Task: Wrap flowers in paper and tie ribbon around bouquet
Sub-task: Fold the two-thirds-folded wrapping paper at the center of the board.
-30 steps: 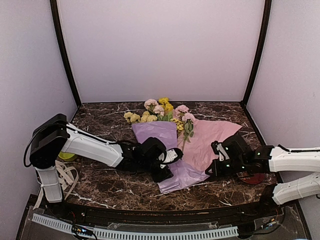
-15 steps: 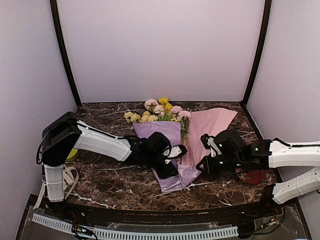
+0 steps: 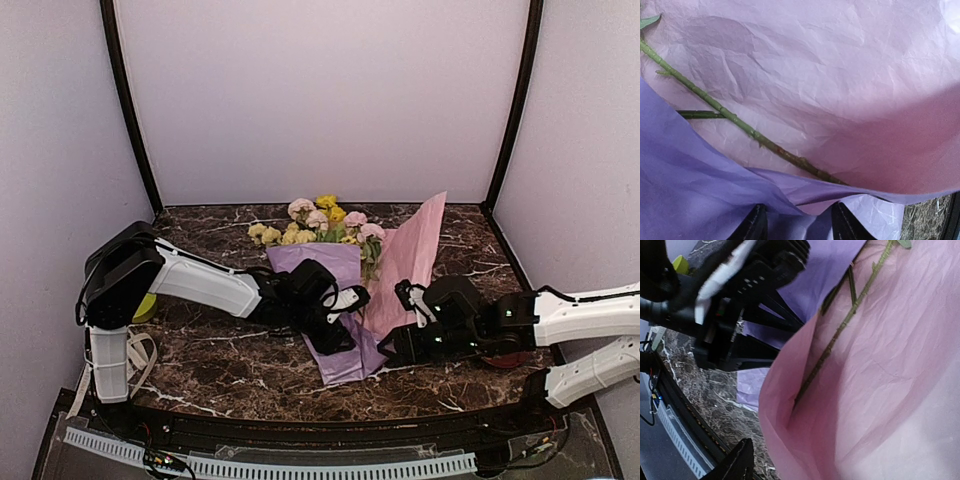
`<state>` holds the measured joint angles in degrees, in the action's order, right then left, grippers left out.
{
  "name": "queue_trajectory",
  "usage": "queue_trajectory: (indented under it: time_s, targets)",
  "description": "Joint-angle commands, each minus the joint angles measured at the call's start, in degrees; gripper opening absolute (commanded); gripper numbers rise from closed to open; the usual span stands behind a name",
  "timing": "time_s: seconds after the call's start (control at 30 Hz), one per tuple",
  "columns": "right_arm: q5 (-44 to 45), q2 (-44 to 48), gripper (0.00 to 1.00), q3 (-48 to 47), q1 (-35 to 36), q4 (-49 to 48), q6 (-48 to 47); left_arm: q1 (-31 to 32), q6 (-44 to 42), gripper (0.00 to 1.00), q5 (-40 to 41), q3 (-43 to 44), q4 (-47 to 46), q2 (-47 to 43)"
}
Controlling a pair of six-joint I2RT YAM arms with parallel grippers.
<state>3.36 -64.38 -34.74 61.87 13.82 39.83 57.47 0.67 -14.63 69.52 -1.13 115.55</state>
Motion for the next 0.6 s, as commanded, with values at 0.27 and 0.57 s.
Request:
queue_trajectory:
  time_s: [0.27, 0.57]
  targets:
    - [12.81, -7.36, 0.34, -1.74, 0.36, 5.27, 5.24, -0.39, 0.5, 0.46, -1.27, -0.94, 0.15, 0.03]
    - [12.01, -5.25, 0.0, -1.24, 0.98, 5.24, 4.36, -0.43, 0.47, 0.46, -1.36, -0.66, 0.4, 0.25]
